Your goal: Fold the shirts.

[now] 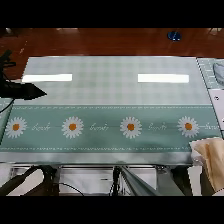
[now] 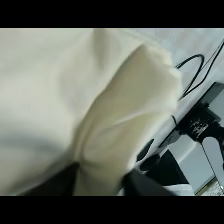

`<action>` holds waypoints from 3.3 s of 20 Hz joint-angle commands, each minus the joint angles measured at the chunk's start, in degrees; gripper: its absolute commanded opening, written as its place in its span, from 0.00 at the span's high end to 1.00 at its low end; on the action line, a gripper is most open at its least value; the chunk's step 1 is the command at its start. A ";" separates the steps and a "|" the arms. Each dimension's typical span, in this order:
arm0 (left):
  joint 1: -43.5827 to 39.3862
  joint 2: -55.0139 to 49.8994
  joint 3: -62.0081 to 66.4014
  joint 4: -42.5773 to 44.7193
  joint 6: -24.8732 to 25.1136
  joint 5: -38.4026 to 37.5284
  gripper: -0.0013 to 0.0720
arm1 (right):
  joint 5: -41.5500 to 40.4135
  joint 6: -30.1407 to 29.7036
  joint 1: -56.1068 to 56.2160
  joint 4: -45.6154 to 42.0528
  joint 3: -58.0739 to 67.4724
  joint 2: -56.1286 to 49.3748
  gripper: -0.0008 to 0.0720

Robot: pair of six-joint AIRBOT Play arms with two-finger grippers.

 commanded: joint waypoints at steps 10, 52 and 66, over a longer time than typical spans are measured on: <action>0.26 -0.15 1.03 -11.19 1.09 4.37 0.91 | -74.34 12.02 22.91 54.03 26.69 -3.61 0.41; -29.62 -6.36 3.43 32.61 -24.85 18.91 0.26 | -8.26 0.61 83.80 44.83 53.77 -38.91 0.27; -29.62 -6.36 3.43 32.61 -24.85 18.91 0.26 | -8.26 0.61 83.80 44.83 53.77 -38.91 0.27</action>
